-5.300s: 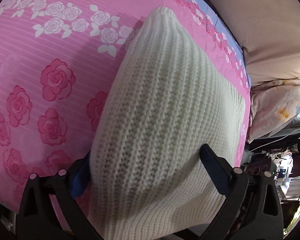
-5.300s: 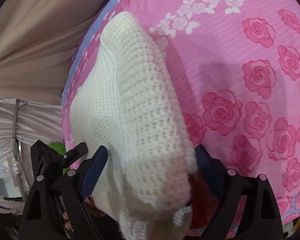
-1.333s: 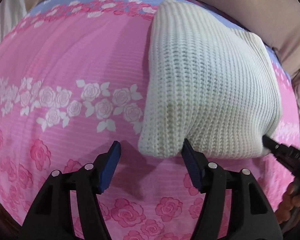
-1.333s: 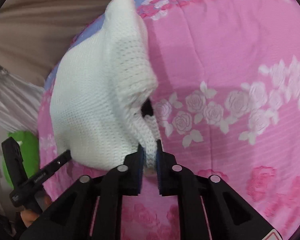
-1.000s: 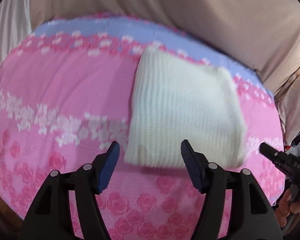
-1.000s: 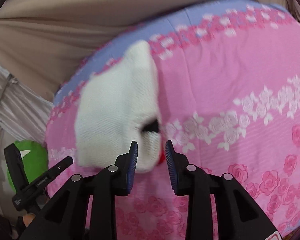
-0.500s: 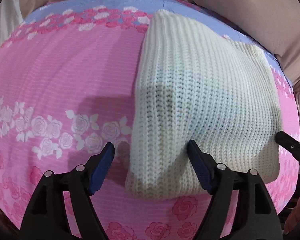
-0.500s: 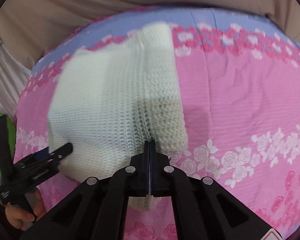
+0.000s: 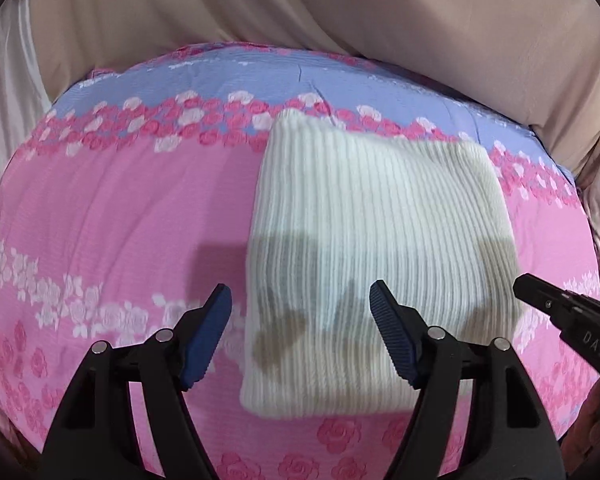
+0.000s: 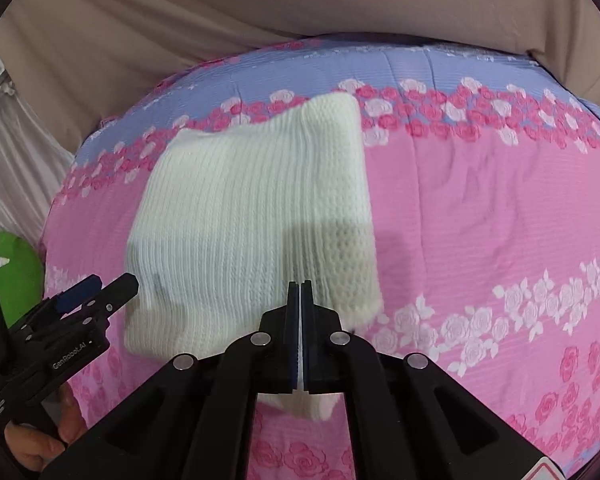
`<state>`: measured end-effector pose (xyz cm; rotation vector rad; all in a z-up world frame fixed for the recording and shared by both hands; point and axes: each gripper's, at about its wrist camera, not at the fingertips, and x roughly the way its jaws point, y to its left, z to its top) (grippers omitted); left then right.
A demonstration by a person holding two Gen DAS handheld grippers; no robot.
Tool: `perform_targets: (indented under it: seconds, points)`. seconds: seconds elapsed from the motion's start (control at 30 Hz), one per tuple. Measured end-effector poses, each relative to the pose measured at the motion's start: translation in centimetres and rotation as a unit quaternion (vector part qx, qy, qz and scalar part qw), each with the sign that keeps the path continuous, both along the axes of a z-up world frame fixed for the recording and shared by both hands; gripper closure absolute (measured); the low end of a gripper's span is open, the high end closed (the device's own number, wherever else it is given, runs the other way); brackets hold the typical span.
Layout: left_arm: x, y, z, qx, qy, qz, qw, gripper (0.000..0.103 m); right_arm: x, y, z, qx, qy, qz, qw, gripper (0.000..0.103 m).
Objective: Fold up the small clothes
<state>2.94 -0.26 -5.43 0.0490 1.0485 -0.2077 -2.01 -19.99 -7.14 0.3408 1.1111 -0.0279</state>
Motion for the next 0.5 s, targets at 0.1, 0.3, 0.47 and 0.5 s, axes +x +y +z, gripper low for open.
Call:
perform_targets:
  seconds: [0.1, 0.3, 0.47, 0.5]
  points:
    - [2.2, -0.4, -2.0, 0.029, 0.022, 0.004, 0.9993, 0.034, 1.8, 0.3, -0.9, -0.031, 0.01, 0.006, 0.999, 0.103]
    - [3.4, 0.2, -4.1, 0.02, 0.042, 0.012, 0.9988, 0.021, 3.4, 0.1, -3.5, -0.058, 0.051, 0.009, 0.997, 0.103]
    - [2.4, 0.4, -2.5, 0.023, 0.031, 0.012, 0.9992, 0.025, 2.0, -0.3, -1.2, -0.038, 0.027, -0.011, 0.999, 0.103]
    - [2.5, 0.3, -3.2, 0.03, 0.04, 0.007, 0.9987, 0.025, 1.9, -0.4, -2.3, -0.04, 0.042, -0.009, 0.998, 0.103]
